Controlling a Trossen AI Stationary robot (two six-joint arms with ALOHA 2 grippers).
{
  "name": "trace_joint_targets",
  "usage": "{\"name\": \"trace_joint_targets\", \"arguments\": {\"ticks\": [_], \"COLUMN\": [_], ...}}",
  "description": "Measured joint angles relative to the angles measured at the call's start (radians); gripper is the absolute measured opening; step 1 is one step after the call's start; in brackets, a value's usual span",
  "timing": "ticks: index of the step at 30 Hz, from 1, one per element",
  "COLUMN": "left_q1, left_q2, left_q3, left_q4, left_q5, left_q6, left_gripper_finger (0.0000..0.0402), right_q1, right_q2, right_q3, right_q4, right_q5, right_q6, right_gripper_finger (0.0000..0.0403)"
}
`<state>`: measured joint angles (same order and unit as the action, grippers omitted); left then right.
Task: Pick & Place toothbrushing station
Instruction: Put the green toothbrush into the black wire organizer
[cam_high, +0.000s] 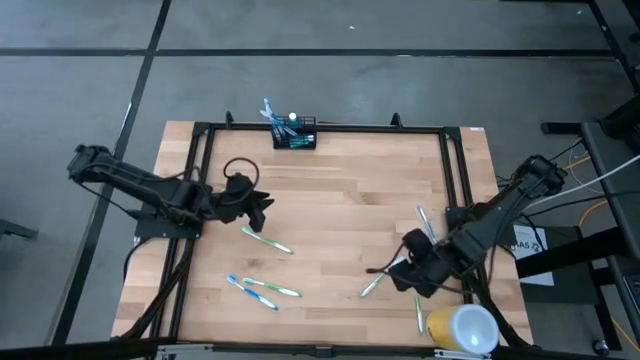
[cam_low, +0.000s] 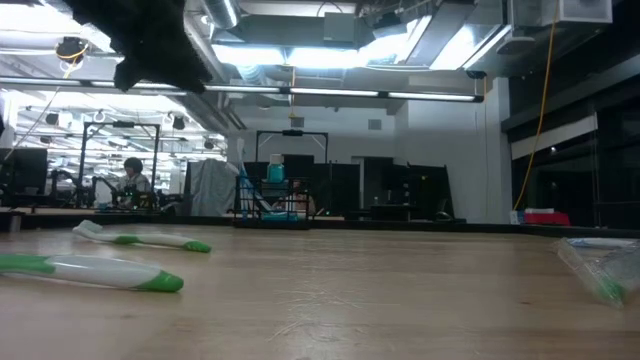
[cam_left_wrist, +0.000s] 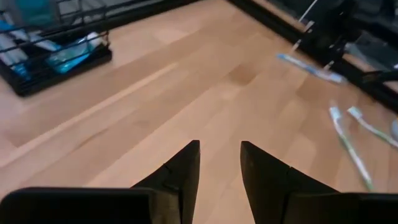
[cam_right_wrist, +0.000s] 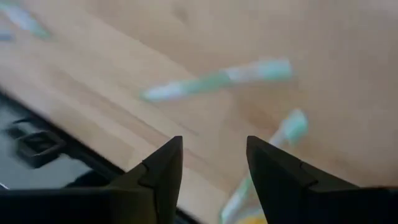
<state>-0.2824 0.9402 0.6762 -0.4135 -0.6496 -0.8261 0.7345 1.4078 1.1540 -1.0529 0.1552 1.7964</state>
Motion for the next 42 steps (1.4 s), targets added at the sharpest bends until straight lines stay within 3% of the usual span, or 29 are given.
{"name": "trace_joint_targets", "arguments": {"ticks": [3,5,8,14,20,29,42], "left_q1": [-0.02,-0.032,-0.052,-0.071,-0.078,-0.089,-0.089], "left_q2": [0.024,0.035,0.045,0.045,0.039,0.039,0.039], "left_q3": [0.0,0.0,0.0,0.0,0.0,0.0,0.0], "left_q4": [0.07,0.127,0.201,0.277,0.295,0.327,0.36], "left_q5": [-0.017,-0.024,-0.043,-0.066,-0.043,-0.087,-0.089], "left_q6": [0.014,0.039,0.086,0.166,0.17,0.219,0.213], "left_gripper_finger": [0.0107,0.0107,0.0109,0.0111,0.0107,0.0109,0.0102], "right_q1": [-0.016,-0.028,-0.079,-0.182,-0.189,-0.231,-0.234], "right_q2": [0.001,0.001,0.011,0.067,0.095,0.117,0.129], "right_q3": [-0.1,-0.146,-0.199,-0.234,-0.235,-0.242,-0.385], "right_q4": [0.119,0.218,0.301,0.226,0.07,0.089,0.297], "right_q5": [-0.056,-0.002,0.051,-0.068,-0.174,-0.16,-0.16], "right_q6": [0.198,0.355,0.445,0.448,0.471,0.466,0.482], "right_gripper_finger": [0.0181,0.0181,0.0181,0.0178,0.016,0.0147,0.0141]}}
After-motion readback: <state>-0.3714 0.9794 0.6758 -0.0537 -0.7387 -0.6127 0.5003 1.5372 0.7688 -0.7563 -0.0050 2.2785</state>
